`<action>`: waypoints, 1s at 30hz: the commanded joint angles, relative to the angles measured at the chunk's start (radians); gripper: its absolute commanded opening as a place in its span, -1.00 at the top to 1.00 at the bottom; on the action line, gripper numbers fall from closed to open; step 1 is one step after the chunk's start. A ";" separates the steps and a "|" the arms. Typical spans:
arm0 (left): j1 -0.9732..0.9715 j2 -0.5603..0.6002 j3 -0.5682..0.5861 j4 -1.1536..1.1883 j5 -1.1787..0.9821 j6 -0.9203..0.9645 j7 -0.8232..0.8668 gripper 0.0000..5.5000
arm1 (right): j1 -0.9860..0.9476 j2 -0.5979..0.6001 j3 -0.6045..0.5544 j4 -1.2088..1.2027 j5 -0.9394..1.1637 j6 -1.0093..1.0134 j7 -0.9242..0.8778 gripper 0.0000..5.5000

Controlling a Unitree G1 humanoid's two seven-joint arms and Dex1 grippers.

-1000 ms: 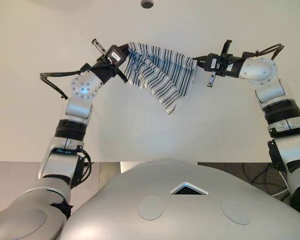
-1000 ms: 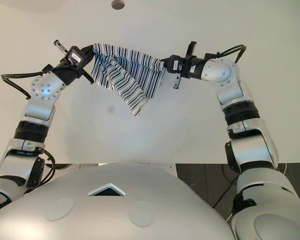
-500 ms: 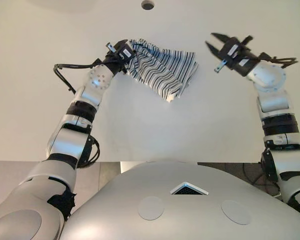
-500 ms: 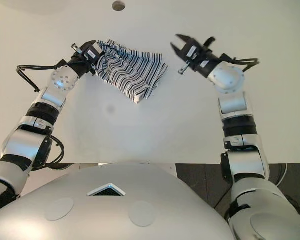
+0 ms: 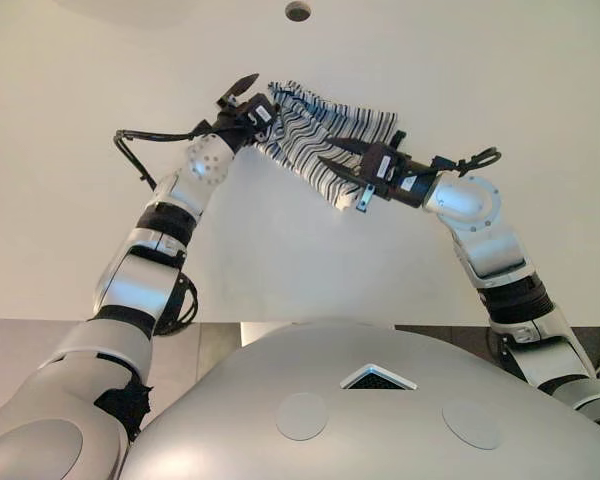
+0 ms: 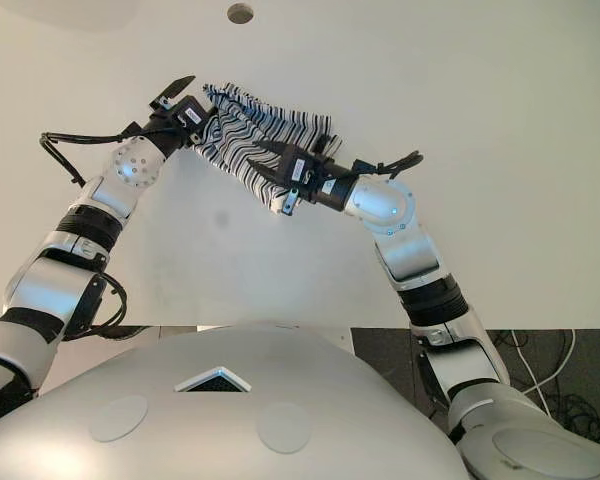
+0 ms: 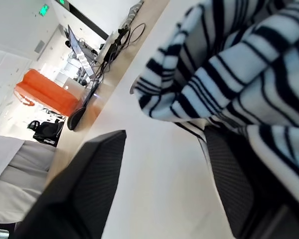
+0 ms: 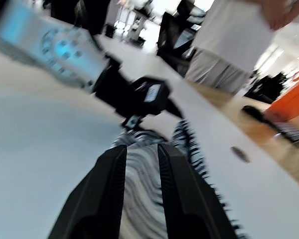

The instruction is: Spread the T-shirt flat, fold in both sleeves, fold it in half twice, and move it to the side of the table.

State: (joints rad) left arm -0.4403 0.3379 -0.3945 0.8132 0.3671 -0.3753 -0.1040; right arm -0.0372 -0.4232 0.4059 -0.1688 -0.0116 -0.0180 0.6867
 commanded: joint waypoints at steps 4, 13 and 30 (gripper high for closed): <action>0.106 -0.022 -0.075 0.011 0.081 0.047 -0.031 -0.07 | 0.051 -0.098 -0.073 -0.039 -0.057 -0.019 -0.003 0.57; 0.134 0.000 -0.089 -0.038 0.093 0.041 -0.046 -0.07 | 0.280 -0.315 -0.286 -0.321 -0.068 -0.187 0.052 0.52; 0.156 0.019 -0.109 -0.098 0.098 0.049 -0.050 -0.07 | 0.100 -0.327 -0.123 -0.113 -0.477 -0.413 -0.015 0.24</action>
State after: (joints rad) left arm -0.3626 0.3580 -0.4526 0.6694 0.4063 -0.3755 -0.0929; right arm 0.0922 -0.7529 0.2749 -0.3046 -0.4734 -0.4190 0.6798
